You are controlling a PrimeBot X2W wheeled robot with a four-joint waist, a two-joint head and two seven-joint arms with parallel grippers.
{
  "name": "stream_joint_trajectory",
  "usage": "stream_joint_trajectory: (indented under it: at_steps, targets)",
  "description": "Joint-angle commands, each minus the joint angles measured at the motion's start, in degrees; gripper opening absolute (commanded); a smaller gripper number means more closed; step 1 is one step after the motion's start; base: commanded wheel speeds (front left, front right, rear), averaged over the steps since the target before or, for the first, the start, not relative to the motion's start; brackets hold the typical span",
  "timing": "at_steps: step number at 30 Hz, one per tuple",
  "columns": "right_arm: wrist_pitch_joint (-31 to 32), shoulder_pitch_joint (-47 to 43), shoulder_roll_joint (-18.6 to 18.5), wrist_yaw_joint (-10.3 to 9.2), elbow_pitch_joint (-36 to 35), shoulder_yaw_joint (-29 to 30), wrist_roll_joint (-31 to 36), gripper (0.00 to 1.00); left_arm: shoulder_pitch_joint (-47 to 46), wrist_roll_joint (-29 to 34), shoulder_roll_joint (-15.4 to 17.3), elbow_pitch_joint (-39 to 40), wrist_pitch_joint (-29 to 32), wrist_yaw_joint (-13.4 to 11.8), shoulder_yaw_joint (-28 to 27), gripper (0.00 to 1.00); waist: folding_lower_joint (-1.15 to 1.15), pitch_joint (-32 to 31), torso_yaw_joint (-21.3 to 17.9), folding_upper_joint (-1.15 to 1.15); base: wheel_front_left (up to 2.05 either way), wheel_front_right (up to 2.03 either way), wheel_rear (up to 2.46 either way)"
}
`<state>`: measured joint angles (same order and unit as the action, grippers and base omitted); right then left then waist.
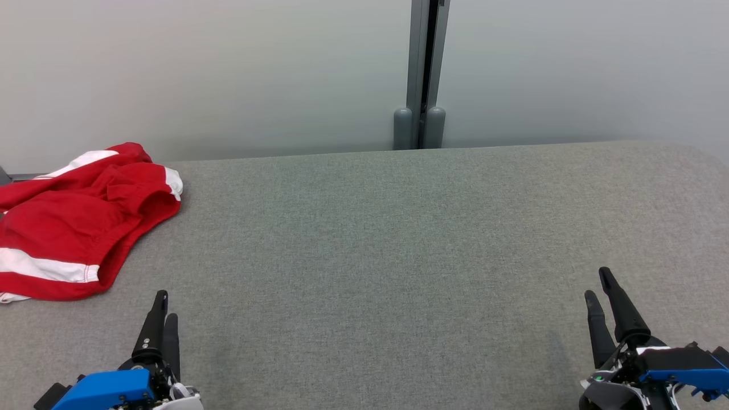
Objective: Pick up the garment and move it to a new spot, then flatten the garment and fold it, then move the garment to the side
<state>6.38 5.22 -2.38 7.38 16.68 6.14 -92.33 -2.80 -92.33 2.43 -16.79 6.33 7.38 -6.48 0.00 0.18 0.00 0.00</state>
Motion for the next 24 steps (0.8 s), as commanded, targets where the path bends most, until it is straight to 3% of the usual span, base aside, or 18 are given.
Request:
stream_joint_trajectory:
  at_steps: [1,9,15,24]
  targets:
    - [-0.7,0.3,-0.1,0.03,-1.0,-0.6,0.2,1.0,-0.7,0.4,0.2,1.1,-0.7,0.0,0.6,1.0,0.0,0.0,0.0,0.0,0.0,0.0,0.0]
    - [-3.0,-0.6,-0.2,0.04,-1.9,-2.3,1.4,1.0,0.7,1.9,0.2,2.8,-3.0,0.0,2.0,1.0,0.0,0.0,0.0,0.0,0.0,0.0,0.0]
    - [-4.6,-0.8,-0.2,0.04,-2.4,-2.2,4.6,1.0,1.3,6.3,0.3,4.5,-4.6,-0.1,2.2,1.0,0.0,0.0,0.1,0.0,0.0,0.0,0.0]
    - [-6.8,-1.0,-0.3,0.06,-4.4,-2.6,15.4,1.0,1.8,15.3,0.3,8.1,-6.7,-1.6,2.9,1.0,0.0,0.0,0.1,0.0,0.0,0.0,0.0]
